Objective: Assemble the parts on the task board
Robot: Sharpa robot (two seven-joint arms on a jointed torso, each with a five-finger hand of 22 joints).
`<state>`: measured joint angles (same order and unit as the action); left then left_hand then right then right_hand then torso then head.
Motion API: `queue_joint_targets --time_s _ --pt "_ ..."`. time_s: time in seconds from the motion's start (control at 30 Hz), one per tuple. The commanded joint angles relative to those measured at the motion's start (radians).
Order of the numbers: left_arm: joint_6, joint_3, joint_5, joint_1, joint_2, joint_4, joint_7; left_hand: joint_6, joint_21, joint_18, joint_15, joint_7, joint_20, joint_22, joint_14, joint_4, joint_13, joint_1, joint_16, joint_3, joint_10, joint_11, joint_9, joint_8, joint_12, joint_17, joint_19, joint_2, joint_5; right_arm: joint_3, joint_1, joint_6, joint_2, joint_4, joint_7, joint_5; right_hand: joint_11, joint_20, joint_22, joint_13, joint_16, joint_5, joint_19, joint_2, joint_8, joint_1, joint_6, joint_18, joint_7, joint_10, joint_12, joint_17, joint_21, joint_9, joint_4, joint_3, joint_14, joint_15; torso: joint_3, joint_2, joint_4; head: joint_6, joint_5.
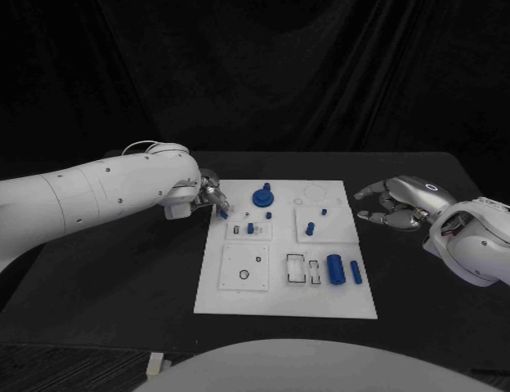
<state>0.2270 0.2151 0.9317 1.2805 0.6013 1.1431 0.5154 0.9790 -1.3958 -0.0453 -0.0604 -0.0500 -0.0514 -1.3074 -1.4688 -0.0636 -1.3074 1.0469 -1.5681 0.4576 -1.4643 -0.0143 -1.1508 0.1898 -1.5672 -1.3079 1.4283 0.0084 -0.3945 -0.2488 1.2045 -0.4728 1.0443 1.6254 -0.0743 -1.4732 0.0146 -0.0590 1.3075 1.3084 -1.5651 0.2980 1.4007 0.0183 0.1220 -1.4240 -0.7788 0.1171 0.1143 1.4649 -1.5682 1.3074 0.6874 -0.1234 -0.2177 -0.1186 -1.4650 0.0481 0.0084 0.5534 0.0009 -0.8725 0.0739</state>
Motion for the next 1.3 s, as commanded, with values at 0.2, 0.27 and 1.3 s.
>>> queue_joint_targets --time_s 0.2,0.27,1.3 --pt "-0.022 -0.001 -0.043 0.006 0.02 0.072 0.06 -0.003 0.013 -0.01 -0.006 0.001 0.004 -0.155 -0.102 -0.024 -0.263 -0.021 -0.003 0.043 -0.107 -0.006 -0.001 -0.001 -0.004 -0.263 -0.003 0.004 0.008 0.001 -0.002 -0.001 0.003 0.004 -0.02 -0.002 0.005 -0.005 0.088 0.262 -0.006 0.006 -0.001 -0.002 -0.007 -0.007 -0.004 0.014 0.001 0.106 -0.003 0.263 -0.007 0.002 0.004 -0.004 -0.106 -0.006 -0.0019 0.002 -0.0005 0.0 0.004" --pt "-0.026 -0.001 -0.028 0.006 0.024 0.085 0.059 -0.003 0.013 -0.01 -0.006 0.001 0.004 -0.154 -0.102 -0.023 -0.263 -0.021 -0.003 0.044 -0.107 -0.006 -0.001 -0.001 -0.004 -0.263 -0.003 0.005 0.008 0.001 -0.003 -0.003 0.003 0.004 -0.019 -0.002 0.005 -0.005 0.088 0.262 -0.006 0.006 -0.001 -0.002 -0.007 -0.007 -0.004 0.014 0.001 0.106 -0.003 0.263 -0.007 0.002 0.004 -0.004 -0.106 -0.006 -0.002 0.002 -0.0008 0.0 0.004" --pt "-0.064 0.0 0.054 -0.013 0.014 0.123 0.033 -0.005 0.019 -0.011 -0.004 -0.001 0.003 -0.153 -0.102 -0.01 -0.263 -0.036 -0.003 0.047 -0.107 -0.004 -0.003 -0.001 -0.004 -0.263 -0.005 0.012 0.025 0.001 -0.009 0.001 0.0 0.002 -0.019 -0.002 0.006 -0.005 0.088 0.262 -0.006 0.009 0.0 -0.001 -0.008 -0.01 -0.003 0.013 0.002 0.106 -0.003 0.263 -0.007 0.004 0.007 -0.006 -0.106 -0.006 -0.0015 0.002 0.0015 0.0 0.004"
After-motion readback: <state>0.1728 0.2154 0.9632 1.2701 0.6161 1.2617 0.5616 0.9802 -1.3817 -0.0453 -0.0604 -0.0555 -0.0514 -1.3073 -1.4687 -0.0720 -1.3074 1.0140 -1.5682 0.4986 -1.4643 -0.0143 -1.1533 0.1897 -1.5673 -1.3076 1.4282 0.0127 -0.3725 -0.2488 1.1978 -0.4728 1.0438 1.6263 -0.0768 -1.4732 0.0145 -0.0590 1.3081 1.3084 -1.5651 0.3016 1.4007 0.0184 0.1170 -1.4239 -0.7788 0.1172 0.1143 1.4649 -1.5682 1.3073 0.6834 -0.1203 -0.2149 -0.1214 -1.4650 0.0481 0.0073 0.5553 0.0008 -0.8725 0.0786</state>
